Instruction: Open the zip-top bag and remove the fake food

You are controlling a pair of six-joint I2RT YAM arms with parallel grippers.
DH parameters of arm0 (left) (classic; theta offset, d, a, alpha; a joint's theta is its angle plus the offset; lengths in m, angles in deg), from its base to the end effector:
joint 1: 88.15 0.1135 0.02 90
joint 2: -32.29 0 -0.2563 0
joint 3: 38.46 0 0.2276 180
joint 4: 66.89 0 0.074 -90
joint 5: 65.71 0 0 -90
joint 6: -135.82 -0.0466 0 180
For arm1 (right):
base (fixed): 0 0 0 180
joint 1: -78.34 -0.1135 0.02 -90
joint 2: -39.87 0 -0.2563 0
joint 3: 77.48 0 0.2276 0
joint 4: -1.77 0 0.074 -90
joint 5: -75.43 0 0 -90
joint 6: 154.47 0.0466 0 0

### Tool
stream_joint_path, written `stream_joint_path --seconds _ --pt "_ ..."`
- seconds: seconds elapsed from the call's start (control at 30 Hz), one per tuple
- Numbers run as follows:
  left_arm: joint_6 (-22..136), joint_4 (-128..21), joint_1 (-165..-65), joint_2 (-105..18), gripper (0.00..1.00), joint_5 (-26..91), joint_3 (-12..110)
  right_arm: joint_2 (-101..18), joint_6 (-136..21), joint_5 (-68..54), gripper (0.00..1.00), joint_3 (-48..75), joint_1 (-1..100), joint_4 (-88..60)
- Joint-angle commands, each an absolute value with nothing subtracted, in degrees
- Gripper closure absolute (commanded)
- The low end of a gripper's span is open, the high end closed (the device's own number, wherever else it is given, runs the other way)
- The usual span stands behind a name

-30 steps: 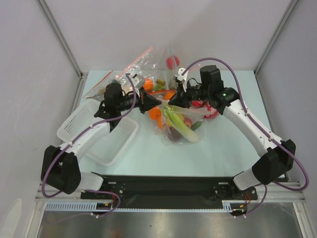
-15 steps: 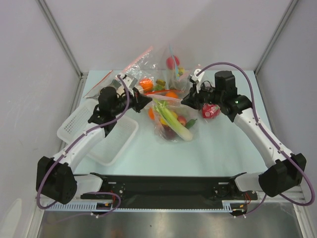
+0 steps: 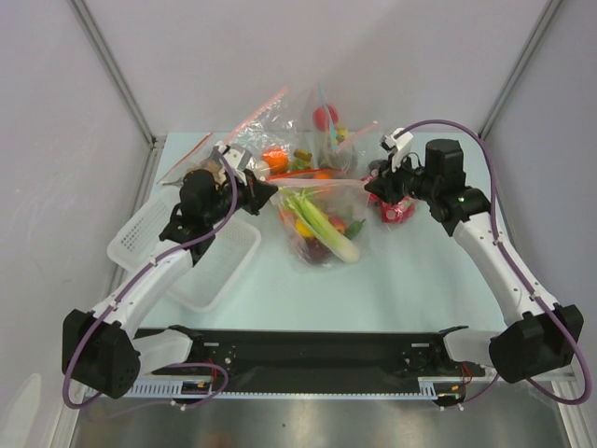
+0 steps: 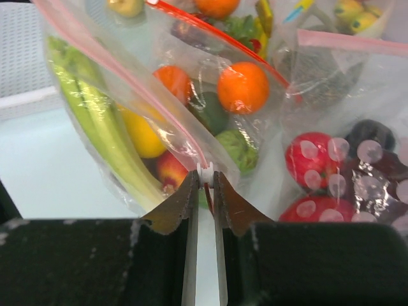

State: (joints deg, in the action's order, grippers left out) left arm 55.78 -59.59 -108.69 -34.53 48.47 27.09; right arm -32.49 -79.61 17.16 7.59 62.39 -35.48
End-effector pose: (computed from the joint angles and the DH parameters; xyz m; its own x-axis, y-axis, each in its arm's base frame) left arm 0.2385 -0.1098 0.3267 -0.2584 -0.0717 -0.9634 0.6647 0.7105 -0.2311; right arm 0.2507 0.0971 0.3606 -0.2043 -0.2894 -0.9351 -0.7739 0.6327 -0.0267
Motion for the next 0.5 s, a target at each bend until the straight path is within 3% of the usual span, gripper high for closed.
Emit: stream_joint_path --seconds 0.0,0.33,0.47 --pt "53.6 -60.2 -107.0 -31.5 1.00 43.4 26.8 -30.7 -79.2 9.4 1.00 7.4 64.5 -35.1" --pt "52.3 -60.5 -107.7 -31.3 1.00 44.6 26.5 -31.0 -79.4 6.3 1.00 7.9 66.4 -34.6" --pt "50.0 -60.6 -112.4 -31.4 1.00 43.4 26.1 -32.5 -78.4 4.9 1.00 9.7 67.2 -34.2"
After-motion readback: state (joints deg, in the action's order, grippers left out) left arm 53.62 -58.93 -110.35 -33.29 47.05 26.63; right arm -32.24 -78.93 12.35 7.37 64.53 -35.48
